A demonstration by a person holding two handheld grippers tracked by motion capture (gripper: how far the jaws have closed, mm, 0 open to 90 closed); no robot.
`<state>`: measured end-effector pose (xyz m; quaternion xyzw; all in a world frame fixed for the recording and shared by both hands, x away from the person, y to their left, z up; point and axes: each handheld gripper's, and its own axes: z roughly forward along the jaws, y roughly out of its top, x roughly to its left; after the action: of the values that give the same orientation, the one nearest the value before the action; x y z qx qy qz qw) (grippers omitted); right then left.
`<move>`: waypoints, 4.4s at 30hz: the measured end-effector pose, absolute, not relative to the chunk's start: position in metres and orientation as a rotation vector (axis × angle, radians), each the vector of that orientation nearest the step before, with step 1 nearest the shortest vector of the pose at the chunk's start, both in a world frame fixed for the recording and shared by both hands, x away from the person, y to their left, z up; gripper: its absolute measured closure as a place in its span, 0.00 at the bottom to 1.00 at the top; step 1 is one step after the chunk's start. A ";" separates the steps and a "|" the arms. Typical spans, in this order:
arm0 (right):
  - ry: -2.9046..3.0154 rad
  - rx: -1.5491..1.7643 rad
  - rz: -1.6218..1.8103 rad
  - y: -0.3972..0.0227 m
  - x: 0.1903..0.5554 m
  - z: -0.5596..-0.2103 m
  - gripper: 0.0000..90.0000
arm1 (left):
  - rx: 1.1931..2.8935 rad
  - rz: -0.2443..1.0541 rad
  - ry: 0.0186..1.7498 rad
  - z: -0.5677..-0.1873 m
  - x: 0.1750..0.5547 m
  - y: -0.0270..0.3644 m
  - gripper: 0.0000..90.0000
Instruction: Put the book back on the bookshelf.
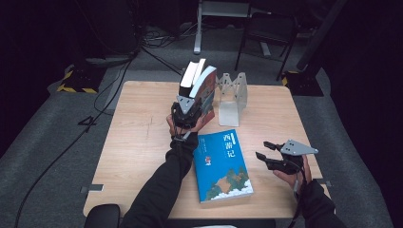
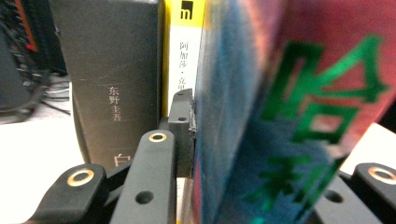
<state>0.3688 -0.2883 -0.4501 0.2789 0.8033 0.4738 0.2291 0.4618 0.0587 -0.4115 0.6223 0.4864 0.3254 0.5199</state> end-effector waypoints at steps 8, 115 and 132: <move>2.212 0.781 1.306 -0.289 0.369 -0.451 0.49 | 1.516 0.770 1.114 -0.411 0.467 0.053 0.80; 2.233 0.788 1.302 -0.291 0.371 -0.452 0.48 | 1.840 0.699 1.072 -0.462 0.492 0.030 0.72; 2.235 0.786 1.290 -0.291 0.369 -0.451 0.47 | 1.938 0.710 0.948 -0.452 0.467 0.046 0.72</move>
<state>0.3689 -0.2906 -0.4510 0.2842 0.8082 0.4664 0.2203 0.4669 0.0455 -0.4522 0.7738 0.3786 0.2835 0.4213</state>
